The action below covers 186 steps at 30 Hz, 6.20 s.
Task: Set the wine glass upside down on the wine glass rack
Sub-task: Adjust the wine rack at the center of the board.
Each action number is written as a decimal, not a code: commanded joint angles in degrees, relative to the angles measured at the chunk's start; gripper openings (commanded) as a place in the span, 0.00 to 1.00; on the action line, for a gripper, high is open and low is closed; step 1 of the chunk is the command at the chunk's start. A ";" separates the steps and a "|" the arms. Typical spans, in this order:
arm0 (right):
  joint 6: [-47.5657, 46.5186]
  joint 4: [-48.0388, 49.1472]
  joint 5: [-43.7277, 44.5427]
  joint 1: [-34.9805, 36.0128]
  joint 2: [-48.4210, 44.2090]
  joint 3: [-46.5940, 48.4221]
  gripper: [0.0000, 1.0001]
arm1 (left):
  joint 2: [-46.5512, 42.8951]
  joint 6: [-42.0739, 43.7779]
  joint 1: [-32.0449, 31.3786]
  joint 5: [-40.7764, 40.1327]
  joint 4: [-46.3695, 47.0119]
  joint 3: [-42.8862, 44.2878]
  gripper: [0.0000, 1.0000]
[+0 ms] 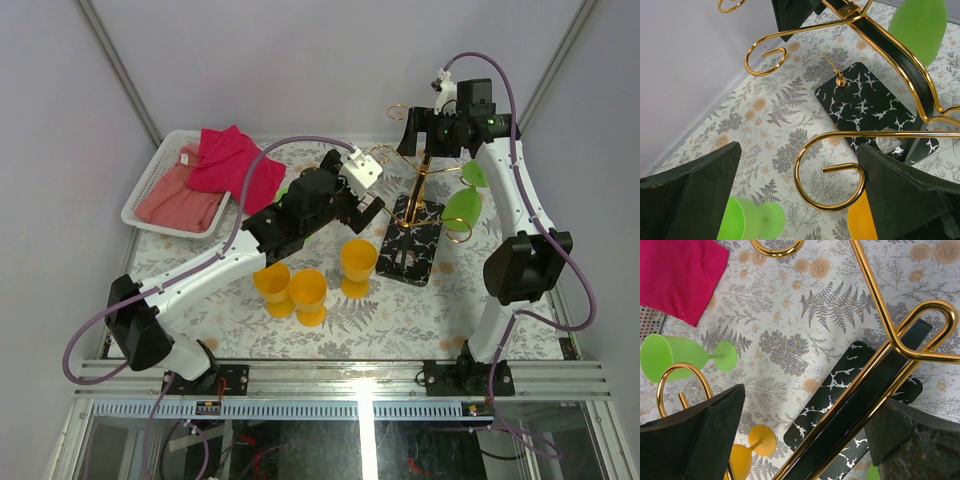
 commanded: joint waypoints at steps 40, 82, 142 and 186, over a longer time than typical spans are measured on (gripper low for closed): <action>-2.82 -2.29 6.62 1.46 -2.46 2.24 1.00 | 0.05 3.30 -0.73 -1.96 1.60 4.67 1.00; -2.81 -1.90 10.93 -7.74 -15.66 2.52 1.00 | -3.28 2.65 -0.78 1.44 8.05 5.17 1.00; 20.26 27.85 -10.18 -34.01 -4.00 -41.60 0.97 | -3.38 2.71 0.22 3.48 7.04 3.57 1.00; 22.20 34.96 -21.12 -22.07 17.75 -29.29 0.98 | -1.41 1.32 0.23 1.02 5.50 4.99 1.00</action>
